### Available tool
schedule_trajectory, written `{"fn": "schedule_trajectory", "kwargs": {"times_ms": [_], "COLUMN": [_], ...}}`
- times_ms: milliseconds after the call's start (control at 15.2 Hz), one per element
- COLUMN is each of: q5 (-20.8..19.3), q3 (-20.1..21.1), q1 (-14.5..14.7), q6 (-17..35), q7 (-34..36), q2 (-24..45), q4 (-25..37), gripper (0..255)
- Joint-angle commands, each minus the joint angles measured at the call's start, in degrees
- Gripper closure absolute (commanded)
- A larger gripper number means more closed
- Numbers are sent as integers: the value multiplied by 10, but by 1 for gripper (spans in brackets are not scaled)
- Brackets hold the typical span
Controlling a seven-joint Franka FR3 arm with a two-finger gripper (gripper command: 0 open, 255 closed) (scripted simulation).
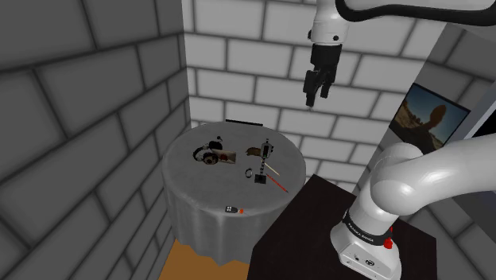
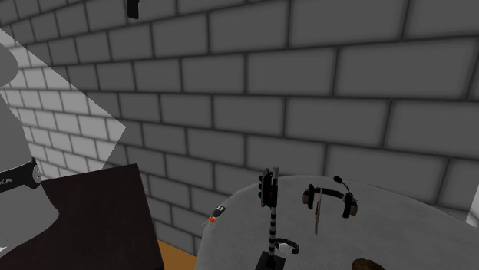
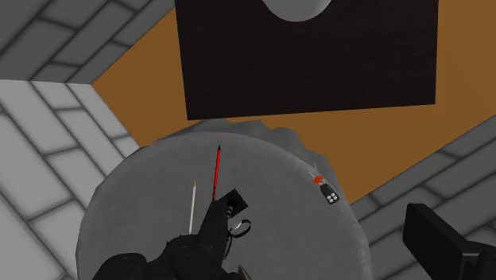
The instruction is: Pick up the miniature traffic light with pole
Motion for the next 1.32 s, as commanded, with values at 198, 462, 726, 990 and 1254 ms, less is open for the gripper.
{"fn": "schedule_trajectory", "kwargs": {"times_ms": [198,462,726,990,1254], "q5": [-25,-57,-86,-106,-111], "q3": [-34,-83,-134,-187,-243], "q1": [3,5,8,16,33], "q6": [55,134,219,308,399], "q7": [-55,-126,-197,-269,-345], "q2": [-3,10,44,99,174], "q4": [-47,-96,-131,-149,-150], "gripper": [0,0,0,0,0]}}
